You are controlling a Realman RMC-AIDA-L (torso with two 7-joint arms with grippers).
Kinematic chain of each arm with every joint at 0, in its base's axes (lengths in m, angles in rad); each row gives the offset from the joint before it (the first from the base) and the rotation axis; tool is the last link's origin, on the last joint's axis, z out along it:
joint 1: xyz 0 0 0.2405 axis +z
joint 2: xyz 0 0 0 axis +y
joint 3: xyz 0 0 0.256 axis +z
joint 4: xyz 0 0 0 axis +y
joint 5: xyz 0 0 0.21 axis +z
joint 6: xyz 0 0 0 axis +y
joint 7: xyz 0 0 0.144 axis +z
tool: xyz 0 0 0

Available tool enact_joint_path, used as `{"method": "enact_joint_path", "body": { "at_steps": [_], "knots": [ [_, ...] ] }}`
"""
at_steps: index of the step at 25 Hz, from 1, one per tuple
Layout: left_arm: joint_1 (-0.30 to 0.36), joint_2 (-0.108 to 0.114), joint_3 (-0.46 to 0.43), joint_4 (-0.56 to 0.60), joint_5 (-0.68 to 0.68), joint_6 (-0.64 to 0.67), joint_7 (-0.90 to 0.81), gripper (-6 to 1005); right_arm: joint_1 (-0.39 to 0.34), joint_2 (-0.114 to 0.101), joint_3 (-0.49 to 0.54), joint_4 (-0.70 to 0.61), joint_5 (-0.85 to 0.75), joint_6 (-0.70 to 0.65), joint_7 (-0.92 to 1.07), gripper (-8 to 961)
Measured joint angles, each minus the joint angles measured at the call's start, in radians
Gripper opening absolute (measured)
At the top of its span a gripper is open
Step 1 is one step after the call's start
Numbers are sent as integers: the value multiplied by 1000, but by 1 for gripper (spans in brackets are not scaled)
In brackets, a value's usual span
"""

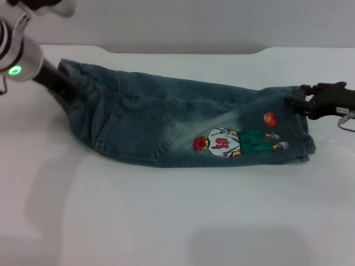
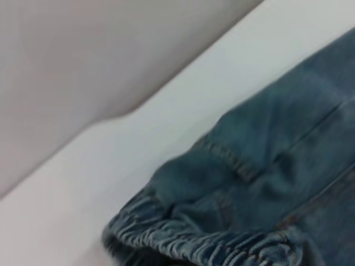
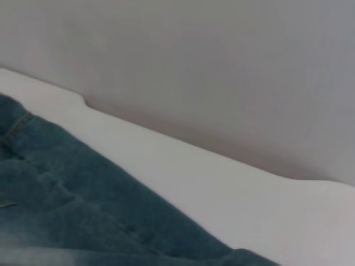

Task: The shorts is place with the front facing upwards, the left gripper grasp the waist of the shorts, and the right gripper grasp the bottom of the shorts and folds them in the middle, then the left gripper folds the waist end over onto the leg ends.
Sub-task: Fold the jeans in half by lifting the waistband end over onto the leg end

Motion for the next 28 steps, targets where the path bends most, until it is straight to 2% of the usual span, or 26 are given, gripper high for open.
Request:
{"method": "enact_joint_path", "body": {
  "at_steps": [1,2,4,6,9,14,20,28],
  "knots": [
    [0,0,0,0,0,0,0,62,4,0,0,11,-1,2,-6,504],
    [-3,0,22,56,-22,20,-12,62,7,1,0,16,-1,5,-9,504],
    [-3,0,37,96,-37,33,-17,62,13,1,0,29,-2,7,-11,504],
    [-3,0,37,96,-37,33,-17,62,19,1,0,44,-2,9,-16,504],
    [-1,0,97,188,-71,55,-46,61,30,3,-1,69,0,9,-33,504],
    [-4,-1,159,266,-75,61,-85,60,60,6,-53,126,1,24,-37,504],
    [-17,-4,187,327,-134,49,-115,60,97,9,-110,163,3,45,-39,504],
    [-30,-3,181,380,-177,41,-116,61,117,12,-159,165,32,32,-33,504]
  ]
}}
